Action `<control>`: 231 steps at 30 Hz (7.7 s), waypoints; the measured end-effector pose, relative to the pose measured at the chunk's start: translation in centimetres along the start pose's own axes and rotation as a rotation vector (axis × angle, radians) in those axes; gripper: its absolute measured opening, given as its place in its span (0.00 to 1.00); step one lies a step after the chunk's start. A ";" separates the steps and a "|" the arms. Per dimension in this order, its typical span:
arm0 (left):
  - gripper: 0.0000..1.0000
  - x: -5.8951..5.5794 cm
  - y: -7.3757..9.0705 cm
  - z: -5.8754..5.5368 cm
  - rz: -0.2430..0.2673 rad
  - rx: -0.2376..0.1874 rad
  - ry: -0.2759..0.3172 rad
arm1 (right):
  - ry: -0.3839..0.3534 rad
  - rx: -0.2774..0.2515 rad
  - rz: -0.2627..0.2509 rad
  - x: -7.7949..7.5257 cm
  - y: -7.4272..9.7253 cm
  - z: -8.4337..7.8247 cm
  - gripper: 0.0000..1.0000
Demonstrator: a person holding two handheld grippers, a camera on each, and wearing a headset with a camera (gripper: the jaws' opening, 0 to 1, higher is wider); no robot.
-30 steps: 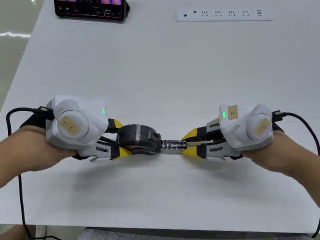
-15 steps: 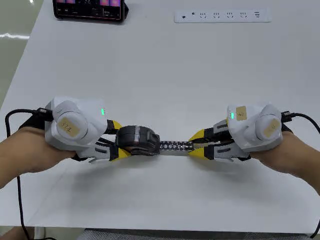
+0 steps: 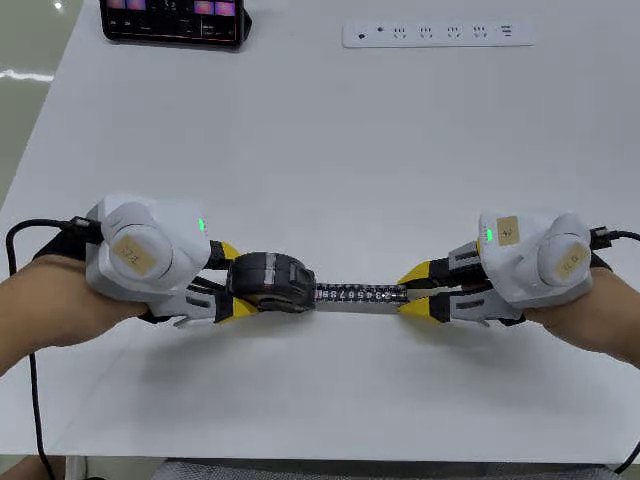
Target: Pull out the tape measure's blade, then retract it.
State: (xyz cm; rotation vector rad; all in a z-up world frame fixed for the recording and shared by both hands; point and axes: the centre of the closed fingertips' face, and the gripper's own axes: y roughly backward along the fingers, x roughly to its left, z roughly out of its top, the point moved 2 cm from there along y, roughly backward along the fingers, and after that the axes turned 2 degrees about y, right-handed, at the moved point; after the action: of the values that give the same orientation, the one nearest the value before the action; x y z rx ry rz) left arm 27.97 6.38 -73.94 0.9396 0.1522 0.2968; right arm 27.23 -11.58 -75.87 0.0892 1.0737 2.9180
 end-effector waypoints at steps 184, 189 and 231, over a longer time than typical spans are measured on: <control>0.42 -0.1 -0.3 0.7 0.015 -0.020 0.078 | -0.099 0.301 -0.028 -1.0 9.8 -7.7 0.24; 0.41 0.1 -0.2 0.7 0.023 -0.024 0.078 | -0.103 0.299 -0.034 -1.0 9.8 -7.6 0.26; 0.72 -1.5 2.7 -0.4 0.163 -0.219 0.360 | -0.339 0.044 -0.302 1.6 10.6 -4.5 0.64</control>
State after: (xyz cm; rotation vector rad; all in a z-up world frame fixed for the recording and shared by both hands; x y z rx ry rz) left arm 25.96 7.71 -71.99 0.6757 0.3669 0.6209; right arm 25.21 -22.45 -72.36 0.3720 0.9950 2.4957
